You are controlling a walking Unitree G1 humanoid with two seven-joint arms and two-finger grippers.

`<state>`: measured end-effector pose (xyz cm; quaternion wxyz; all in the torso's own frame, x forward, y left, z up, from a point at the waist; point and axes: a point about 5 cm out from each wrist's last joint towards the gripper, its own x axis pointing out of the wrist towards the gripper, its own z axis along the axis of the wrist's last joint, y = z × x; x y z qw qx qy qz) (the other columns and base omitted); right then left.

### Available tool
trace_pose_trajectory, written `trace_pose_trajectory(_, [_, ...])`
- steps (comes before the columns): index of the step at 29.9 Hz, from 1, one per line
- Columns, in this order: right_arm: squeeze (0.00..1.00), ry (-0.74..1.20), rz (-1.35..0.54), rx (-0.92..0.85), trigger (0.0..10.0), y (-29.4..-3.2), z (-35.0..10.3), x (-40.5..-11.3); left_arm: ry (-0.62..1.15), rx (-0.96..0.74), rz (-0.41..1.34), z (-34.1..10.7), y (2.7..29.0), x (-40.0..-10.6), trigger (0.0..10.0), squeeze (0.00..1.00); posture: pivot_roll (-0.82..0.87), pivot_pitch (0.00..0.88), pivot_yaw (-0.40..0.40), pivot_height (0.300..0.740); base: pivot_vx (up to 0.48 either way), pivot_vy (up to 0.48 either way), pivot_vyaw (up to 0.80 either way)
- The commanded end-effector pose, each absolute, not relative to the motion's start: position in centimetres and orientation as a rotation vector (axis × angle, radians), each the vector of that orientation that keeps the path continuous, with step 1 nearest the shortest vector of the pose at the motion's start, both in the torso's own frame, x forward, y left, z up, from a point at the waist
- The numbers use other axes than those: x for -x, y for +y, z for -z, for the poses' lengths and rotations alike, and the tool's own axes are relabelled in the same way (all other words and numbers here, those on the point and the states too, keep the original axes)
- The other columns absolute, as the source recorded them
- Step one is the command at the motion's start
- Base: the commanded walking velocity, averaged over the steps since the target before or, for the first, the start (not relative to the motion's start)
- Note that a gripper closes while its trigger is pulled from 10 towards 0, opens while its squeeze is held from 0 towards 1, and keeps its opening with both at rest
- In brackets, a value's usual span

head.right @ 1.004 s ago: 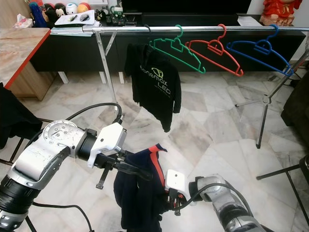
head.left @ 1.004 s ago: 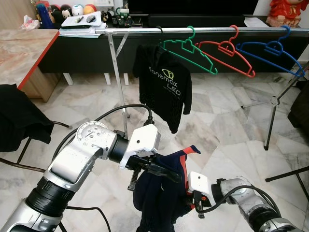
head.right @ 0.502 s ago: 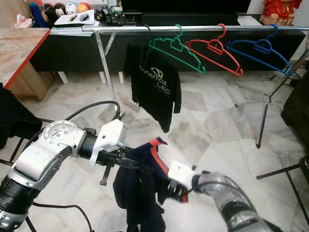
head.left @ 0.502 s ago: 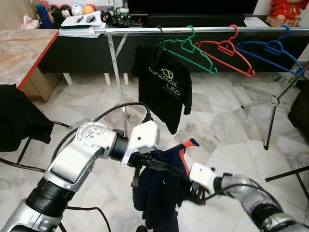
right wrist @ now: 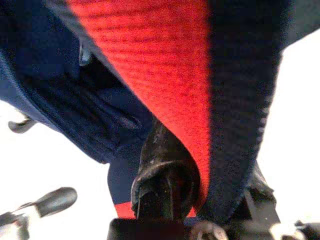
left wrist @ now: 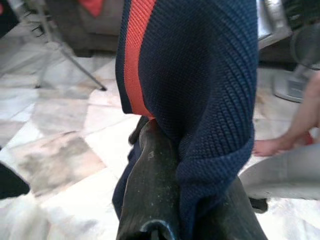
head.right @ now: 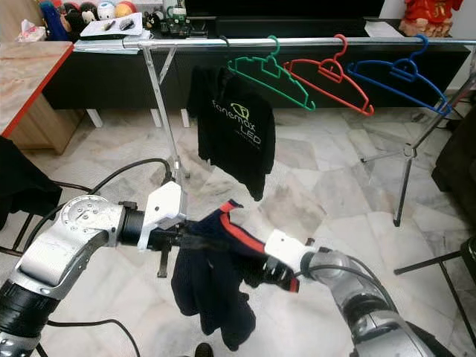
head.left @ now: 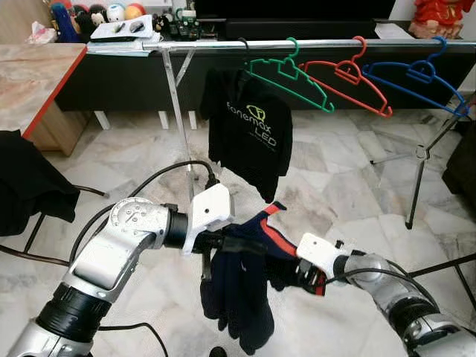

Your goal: Hang hanger

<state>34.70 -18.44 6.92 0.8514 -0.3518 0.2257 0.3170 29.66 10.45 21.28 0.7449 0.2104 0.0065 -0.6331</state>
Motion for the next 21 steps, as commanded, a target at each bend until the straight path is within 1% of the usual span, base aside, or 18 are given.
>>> trace_pose_trajectory(1, [0.00, 0.549, -0.554, 0.773, 0.0, -20.6, -6.4, -34.4, -0.032, -0.470, 1.330, -21.9, 11.3, -29.8, 10.0, 0.00, 0.08, 0.178, 0.003, 0.740, 0.000, 0.000, 0.00])
trace_pose_trajectory(4, [0.00, 0.492, -0.431, 0.745, 0.0, -21.2, -7.7, -35.4, -0.026, -0.462, 1.258, -21.2, 11.8, -30.0, 10.0, 0.00, 0.07, 0.179, 0.001, 0.740, 0.000, 0.000, 0.00])
trace_pose_trajectory(9, [0.00, 0.458, -0.362, 0.724, 0.0, -21.4, -8.6, -36.0, -0.015, -0.444, 1.201, -20.4, 12.1, -30.2, 10.0, 0.00, 0.07, 0.177, -0.004, 0.740, 0.000, 0.000, 0.00])
trace_pose_trajectory(18, [0.00, 0.454, -0.362, 0.705, 0.0, -20.8, -8.5, -36.0, 0.016, -0.382, 1.127, -18.9, 12.4, -30.4, 10.0, 0.00, 0.06, 0.177, -0.010, 0.740, 0.000, 0.000, 0.00])
trace_pose_trajectory(19, [0.00, 0.457, -0.360, 0.691, 0.0, -20.6, -8.2, -35.9, 0.023, -0.356, 1.088, -18.4, 12.7, -30.5, 10.0, 1.00, 0.06, 0.178, -0.012, 0.740, 0.000, 0.000, 0.00])
trace_pose_trajectory(21, [0.00, 0.460, -0.359, 0.682, 0.0, -20.4, -8.1, -35.8, 0.027, -0.346, 1.064, -18.0, 12.9, -30.6, 10.0, 1.00, 0.06, 0.180, -0.014, 0.740, 0.000, 0.000, 0.00])
